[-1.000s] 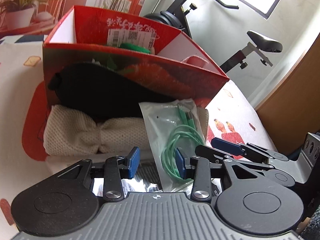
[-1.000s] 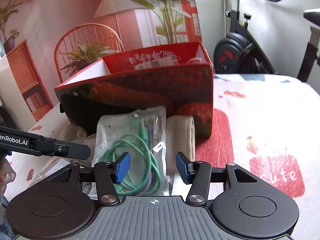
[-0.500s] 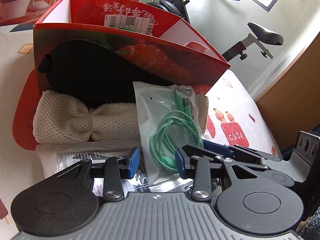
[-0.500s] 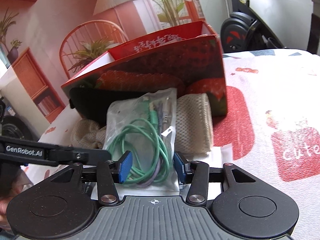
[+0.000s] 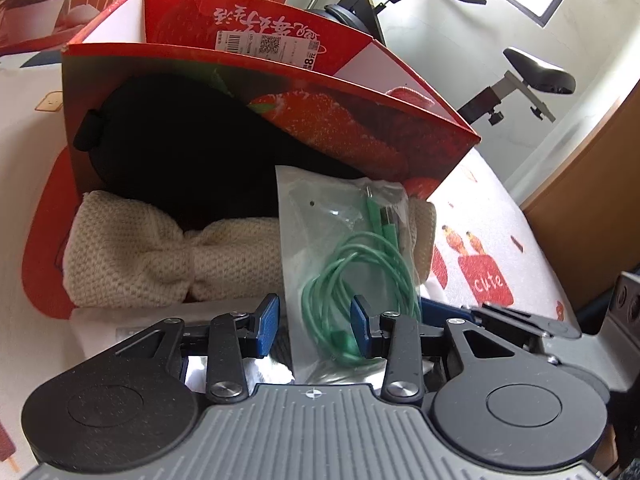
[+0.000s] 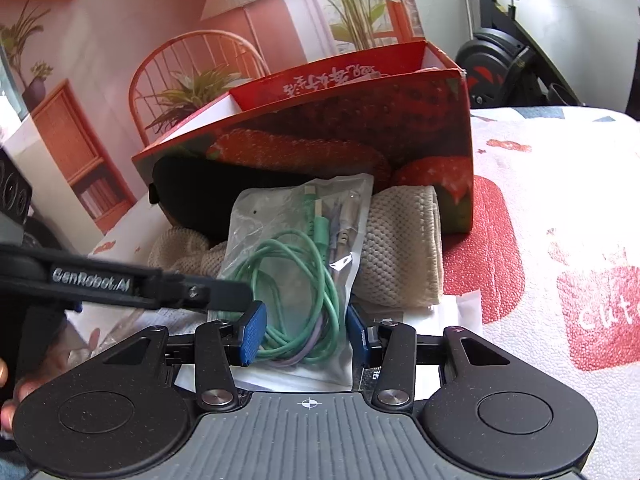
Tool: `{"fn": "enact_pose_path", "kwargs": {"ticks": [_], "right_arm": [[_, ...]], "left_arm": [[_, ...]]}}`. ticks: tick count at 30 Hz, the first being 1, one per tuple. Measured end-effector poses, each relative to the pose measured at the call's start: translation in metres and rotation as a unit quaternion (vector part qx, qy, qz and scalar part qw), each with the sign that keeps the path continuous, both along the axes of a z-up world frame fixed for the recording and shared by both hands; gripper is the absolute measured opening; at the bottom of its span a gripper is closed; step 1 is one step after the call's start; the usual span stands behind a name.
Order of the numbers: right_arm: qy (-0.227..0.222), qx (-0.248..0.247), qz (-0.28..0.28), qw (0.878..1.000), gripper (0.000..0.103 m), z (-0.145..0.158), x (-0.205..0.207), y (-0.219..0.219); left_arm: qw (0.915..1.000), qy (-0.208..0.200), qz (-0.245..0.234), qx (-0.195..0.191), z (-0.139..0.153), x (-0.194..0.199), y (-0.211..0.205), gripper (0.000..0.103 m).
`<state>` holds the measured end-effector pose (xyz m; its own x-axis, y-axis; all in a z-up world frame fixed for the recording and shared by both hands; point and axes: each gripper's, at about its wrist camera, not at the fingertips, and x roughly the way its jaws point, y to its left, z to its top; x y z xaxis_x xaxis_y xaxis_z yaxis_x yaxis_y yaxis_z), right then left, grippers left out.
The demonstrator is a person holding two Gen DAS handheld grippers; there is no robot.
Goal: Organize soft objects
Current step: 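Close the left gripper on the clear bag of green cables, then lift the cable bag with the left gripper over the box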
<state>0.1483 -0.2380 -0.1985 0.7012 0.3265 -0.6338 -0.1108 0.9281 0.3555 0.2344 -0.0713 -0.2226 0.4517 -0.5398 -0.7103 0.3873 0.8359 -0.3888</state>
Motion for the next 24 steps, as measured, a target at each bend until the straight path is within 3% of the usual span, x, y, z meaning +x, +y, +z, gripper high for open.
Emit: {"fn": "enact_pose_path", "kwargs": {"ticks": [6,12,24], "right_arm": [[-0.001,-0.006,0.001,1.000,0.039,0.000,0.001,0.002],[-0.009,-0.029,0.006,1.000,0.034,0.006,-0.001,0.008],[-0.030,-0.040,0.023,0.998,0.029,0.021,-0.006,0.017]], "left_arm": [[0.9996,-0.017,-0.019,0.012,-0.001,-0.003,-0.006,0.040],[0.9997,-0.022,-0.009,0.007,0.005,-0.008,0.003,0.024],[0.9996,-0.027,0.009,0.003,0.013,-0.016,0.016,0.024]]}}
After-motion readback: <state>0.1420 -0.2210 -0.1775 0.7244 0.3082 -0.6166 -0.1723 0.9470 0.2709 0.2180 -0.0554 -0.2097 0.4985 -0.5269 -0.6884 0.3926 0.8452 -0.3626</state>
